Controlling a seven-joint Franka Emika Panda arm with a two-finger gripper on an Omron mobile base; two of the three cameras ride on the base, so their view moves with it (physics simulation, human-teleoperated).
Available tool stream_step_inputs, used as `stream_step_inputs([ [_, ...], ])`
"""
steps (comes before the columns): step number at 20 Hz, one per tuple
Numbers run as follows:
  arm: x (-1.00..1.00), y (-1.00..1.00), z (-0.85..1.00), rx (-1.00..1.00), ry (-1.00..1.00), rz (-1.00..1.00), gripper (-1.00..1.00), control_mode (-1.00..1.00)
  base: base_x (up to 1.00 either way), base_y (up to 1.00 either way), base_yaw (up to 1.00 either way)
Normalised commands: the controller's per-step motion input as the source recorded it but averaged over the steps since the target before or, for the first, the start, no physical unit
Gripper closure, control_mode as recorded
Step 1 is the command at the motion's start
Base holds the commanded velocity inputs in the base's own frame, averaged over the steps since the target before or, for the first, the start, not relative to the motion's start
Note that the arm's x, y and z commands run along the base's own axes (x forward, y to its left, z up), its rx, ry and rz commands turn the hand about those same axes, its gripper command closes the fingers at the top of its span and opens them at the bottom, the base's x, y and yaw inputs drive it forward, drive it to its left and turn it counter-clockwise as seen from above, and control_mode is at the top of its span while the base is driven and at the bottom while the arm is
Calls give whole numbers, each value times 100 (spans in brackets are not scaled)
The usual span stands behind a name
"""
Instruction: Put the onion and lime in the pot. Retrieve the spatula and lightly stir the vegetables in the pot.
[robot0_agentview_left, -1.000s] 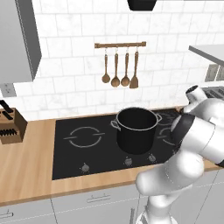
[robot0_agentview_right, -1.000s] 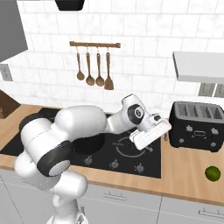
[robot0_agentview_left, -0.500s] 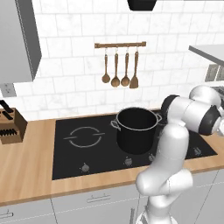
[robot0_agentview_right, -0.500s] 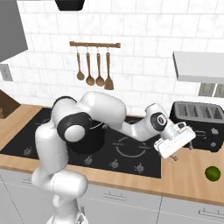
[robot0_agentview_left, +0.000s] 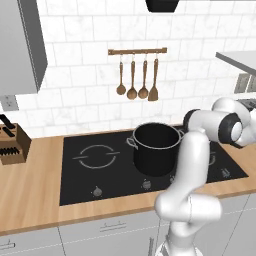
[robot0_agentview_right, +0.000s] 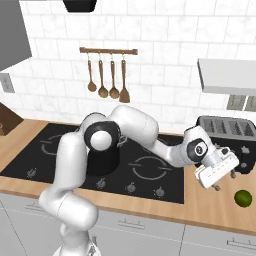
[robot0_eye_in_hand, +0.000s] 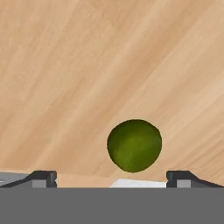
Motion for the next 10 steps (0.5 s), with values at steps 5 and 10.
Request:
stream_step_inputs([
  [5, 0, -40, -31, 4, 0, 3, -100, -100, 0, 0, 0],
  [10, 0, -28, -35, 3, 0, 3, -100, -100, 0, 0, 0],
])
